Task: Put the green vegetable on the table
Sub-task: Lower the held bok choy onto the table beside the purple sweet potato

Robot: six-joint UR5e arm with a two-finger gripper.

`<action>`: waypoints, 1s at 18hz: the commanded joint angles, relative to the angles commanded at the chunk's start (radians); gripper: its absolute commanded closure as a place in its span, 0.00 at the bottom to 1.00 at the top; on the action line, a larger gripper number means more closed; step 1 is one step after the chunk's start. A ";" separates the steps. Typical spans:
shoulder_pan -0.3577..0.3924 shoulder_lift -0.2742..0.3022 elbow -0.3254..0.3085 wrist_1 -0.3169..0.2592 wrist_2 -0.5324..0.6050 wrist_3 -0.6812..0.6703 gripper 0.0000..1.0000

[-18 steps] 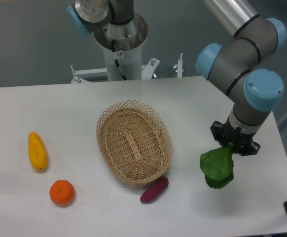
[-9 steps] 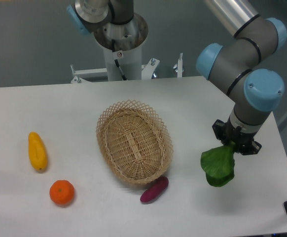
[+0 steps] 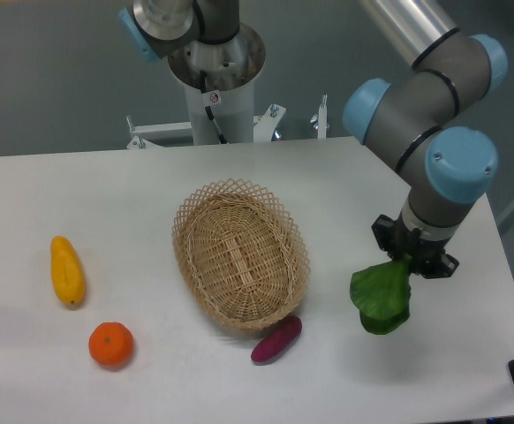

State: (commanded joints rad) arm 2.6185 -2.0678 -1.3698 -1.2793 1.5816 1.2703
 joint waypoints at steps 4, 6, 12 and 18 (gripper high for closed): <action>-0.018 0.012 -0.047 0.000 -0.002 -0.023 0.91; -0.020 0.015 -0.074 0.006 -0.002 -0.026 0.91; -0.026 -0.041 -0.065 0.049 -0.009 -0.120 0.92; -0.040 -0.094 -0.060 0.130 -0.012 -0.242 0.92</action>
State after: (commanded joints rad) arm 2.5786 -2.1613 -1.4297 -1.1490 1.5693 1.0280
